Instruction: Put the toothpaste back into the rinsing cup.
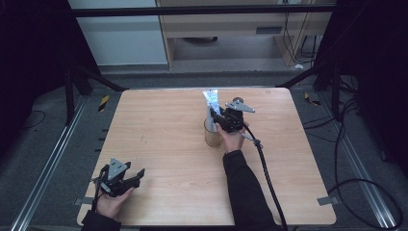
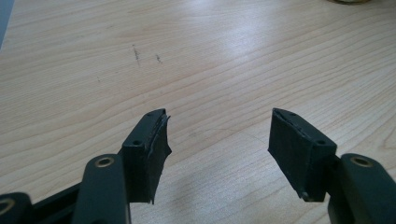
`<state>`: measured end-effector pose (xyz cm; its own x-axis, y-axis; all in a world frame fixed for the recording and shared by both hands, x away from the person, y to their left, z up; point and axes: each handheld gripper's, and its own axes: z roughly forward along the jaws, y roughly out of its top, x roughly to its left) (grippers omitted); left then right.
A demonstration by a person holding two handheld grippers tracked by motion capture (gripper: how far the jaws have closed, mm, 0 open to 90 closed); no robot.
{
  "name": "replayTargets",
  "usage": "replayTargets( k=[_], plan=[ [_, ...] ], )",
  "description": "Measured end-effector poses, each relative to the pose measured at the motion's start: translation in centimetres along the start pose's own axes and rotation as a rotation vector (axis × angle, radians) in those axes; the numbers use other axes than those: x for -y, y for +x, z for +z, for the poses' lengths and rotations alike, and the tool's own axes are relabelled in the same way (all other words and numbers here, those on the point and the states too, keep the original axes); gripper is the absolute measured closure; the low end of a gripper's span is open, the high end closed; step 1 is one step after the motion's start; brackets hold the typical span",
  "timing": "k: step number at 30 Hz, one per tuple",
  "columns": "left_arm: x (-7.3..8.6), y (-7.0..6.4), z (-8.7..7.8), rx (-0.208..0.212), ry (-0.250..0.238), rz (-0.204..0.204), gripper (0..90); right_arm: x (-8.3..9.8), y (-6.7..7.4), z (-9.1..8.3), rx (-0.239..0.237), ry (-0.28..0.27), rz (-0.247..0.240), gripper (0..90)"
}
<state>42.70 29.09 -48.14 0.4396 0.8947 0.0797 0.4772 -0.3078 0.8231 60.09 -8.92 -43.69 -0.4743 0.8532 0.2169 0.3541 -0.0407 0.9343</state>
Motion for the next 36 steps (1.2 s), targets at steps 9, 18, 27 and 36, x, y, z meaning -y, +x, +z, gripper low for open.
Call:
replayTargets(
  k=[9, 18, 27, 36],
  plan=[
    [0.0, 0.0, 0.0, 0.0, 0.004, 0.003, 36.8, -0.1, 0.2, -0.4, -0.005, 0.027, -0.039, 60.7],
    [0.0, 0.0, 0.0, 0.0, 0.004, 0.003, 36.8, 1.2, 0.3, -0.5, 0.005, 0.095, -0.096, 59.6],
    [0.0, -0.1, 0.0, 0.0, 0.004, 0.005, 36.7, 0.0, 0.4, -2.5, -0.015, 0.04, -0.093, 58.1],
    [0.1, -0.1, 0.1, 0.0, 0.012, 0.002, 36.3, -0.5, -0.1, -6.2, 0.008, 0.089, -0.131, 39.9]
  ],
)
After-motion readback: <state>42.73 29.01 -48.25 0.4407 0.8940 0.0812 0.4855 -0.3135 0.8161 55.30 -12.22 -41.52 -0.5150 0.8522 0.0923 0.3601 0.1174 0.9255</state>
